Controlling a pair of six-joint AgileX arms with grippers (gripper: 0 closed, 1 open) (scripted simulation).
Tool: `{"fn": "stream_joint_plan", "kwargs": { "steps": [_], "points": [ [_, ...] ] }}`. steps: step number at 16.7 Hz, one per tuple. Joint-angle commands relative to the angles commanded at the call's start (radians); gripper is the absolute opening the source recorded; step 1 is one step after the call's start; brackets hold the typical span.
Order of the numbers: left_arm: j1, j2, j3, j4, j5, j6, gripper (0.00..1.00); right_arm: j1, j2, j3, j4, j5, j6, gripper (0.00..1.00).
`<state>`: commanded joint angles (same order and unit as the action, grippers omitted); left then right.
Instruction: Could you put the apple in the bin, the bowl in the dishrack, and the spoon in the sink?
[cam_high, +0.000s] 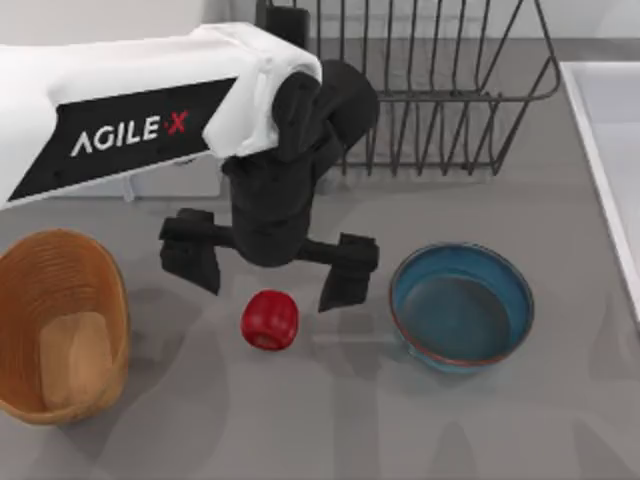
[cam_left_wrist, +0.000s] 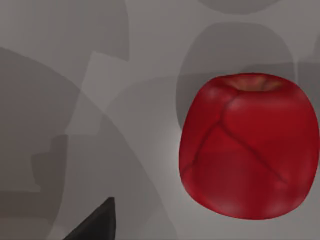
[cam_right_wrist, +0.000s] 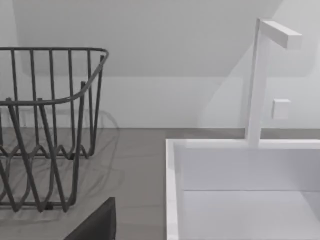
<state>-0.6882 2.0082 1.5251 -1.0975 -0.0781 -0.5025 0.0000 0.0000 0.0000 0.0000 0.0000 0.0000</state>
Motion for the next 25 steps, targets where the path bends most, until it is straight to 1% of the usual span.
{"fn": "stream_joint_plan", "kwargs": {
  "steps": [6, 8, 13, 18, 25],
  "points": [
    [0.002, 0.005, -0.001, 0.001, 0.0, 0.001, 1.0, 0.0, 0.0, 0.0, 0.0, 0.0, 0.0, 1.0],
    [0.003, 0.019, -0.028, 0.039, -0.001, 0.006, 1.0, 0.0, 0.0, 0.0, 0.0, 0.0, 0.0, 1.0],
    [0.012, 0.083, -0.131, 0.217, 0.0, 0.015, 1.0, 0.0, 0.0, 0.0, 0.0, 0.0, 0.0, 1.0],
    [0.013, 0.098, -0.151, 0.245, 0.0, 0.017, 1.0, 0.0, 0.0, 0.0, 0.0, 0.0, 0.0, 1.0],
    [0.013, 0.098, -0.151, 0.245, 0.0, 0.017, 0.47, 0.0, 0.0, 0.0, 0.0, 0.0, 0.0, 1.0]
  ]
}}
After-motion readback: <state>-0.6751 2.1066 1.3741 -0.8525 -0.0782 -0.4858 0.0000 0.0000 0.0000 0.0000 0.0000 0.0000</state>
